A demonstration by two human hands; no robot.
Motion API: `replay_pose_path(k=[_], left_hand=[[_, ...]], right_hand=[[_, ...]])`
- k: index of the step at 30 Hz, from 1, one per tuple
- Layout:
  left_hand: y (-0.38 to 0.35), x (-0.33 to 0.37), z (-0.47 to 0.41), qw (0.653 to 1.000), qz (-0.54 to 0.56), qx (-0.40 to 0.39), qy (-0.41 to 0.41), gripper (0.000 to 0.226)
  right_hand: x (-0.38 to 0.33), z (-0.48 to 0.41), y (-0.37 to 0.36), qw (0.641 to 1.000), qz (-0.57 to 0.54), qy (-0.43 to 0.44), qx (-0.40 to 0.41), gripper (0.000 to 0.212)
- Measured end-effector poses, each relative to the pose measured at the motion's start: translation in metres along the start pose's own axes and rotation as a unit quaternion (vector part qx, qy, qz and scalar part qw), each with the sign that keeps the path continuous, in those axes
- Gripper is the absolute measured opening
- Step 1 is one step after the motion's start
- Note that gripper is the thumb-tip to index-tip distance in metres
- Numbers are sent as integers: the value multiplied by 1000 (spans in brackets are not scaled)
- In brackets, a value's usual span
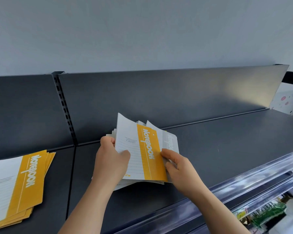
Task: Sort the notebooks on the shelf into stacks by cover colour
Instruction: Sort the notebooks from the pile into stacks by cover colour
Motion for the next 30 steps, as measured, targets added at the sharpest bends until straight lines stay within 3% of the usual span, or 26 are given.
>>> replay_pose_path(k=[3, 10, 13, 25, 30], left_hand=[[5, -3, 3, 1000, 14, -4, -8, 37], [19, -6, 13, 994, 111, -13, -18, 27], [33, -15, 14, 993, 119, 10, -14, 26], [143, -78, 28, 994, 75, 73, -11, 34], [196, -111, 30, 998, 20, 56, 9, 43]], right_hand=[[-6, -1, 2, 1000, -12, 0, 6, 36], [-31, -5, 2, 999, -5, 25, 42, 49], [-52, -5, -3, 995, -26, 80, 62, 35], [-135, 15, -108, 979, -82, 185, -36, 38], [-156, 23, -174, 977, -104, 169, -73, 38]])
Point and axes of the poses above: each hand's wrist, its own z-axis away from the middle knuckle, its own y-axis out of the back of the hand, x = y × z, the point moved 7 cm from there along -z, towards the middle knuckle, and after that the axes turned 2 degrees about -z, right-handed, at the moved point
